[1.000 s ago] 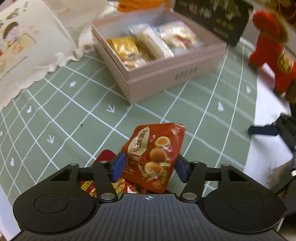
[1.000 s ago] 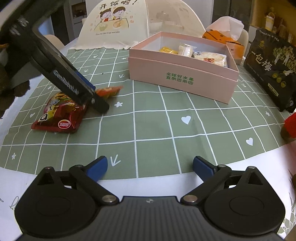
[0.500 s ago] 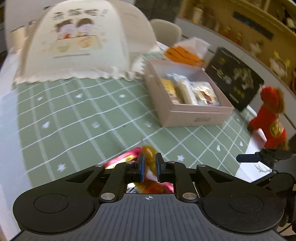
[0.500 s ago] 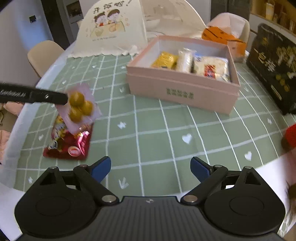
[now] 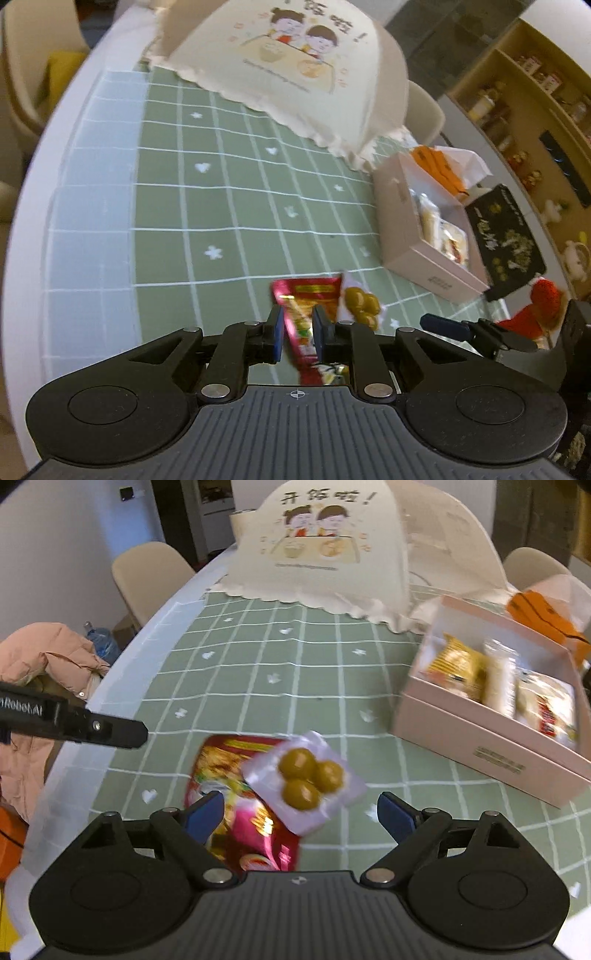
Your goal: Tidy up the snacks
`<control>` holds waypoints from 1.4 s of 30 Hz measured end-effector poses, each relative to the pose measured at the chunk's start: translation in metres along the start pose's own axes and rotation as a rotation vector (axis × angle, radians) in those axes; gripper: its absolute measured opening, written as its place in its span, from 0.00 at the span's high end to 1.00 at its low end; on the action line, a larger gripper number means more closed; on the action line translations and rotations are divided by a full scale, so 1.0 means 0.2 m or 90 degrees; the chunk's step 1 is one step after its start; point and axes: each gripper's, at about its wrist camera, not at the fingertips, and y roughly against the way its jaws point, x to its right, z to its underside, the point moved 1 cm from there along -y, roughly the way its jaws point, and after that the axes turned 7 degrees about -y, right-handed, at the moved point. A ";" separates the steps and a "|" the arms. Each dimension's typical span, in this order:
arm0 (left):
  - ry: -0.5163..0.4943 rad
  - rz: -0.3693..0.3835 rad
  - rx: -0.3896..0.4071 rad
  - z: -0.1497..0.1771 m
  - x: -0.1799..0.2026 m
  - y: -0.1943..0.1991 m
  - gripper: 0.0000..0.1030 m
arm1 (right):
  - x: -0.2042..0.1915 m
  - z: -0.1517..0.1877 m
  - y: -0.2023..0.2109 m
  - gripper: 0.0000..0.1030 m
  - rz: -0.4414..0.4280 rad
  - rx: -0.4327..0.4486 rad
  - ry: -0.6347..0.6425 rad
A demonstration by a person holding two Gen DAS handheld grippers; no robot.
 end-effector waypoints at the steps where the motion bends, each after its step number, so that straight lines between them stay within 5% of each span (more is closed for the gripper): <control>1: 0.004 -0.006 -0.002 0.00 -0.01 0.00 0.81 | -0.02 0.00 -0.01 0.11 -0.002 -0.002 0.009; 8: -0.076 0.059 -0.033 -0.10 0.13 -0.13 0.80 | -0.14 0.09 -0.03 0.11 -0.002 -0.021 0.077; 13: -0.117 0.036 -0.059 -0.19 0.26 -0.31 0.80 | -0.19 0.14 -0.03 0.12 0.002 -0.016 0.053; 24: -0.036 -0.010 -0.030 -0.24 0.18 -0.25 0.80 | -0.22 0.06 -0.19 0.11 0.014 -0.017 -0.054; 25: -0.037 -0.010 -0.032 -0.24 0.18 -0.25 0.80 | -0.23 0.06 -0.19 0.13 0.009 -0.036 -0.028; 27: -0.039 -0.011 -0.036 -0.24 0.18 -0.26 0.80 | -0.25 0.09 -0.16 0.33 0.018 -0.032 0.029; 30: -0.039 -0.011 -0.047 -0.23 0.19 -0.30 0.80 | -0.19 0.16 -0.07 0.43 -0.019 -0.037 0.054; 37: -0.056 0.000 -0.086 -0.16 0.25 -0.41 0.80 | 0.07 0.29 0.10 0.51 -0.042 -0.078 -0.009; 42: -0.133 0.006 -0.077 -0.17 0.36 -0.46 0.80 | 0.17 0.32 0.17 0.51 0.003 -0.051 -0.039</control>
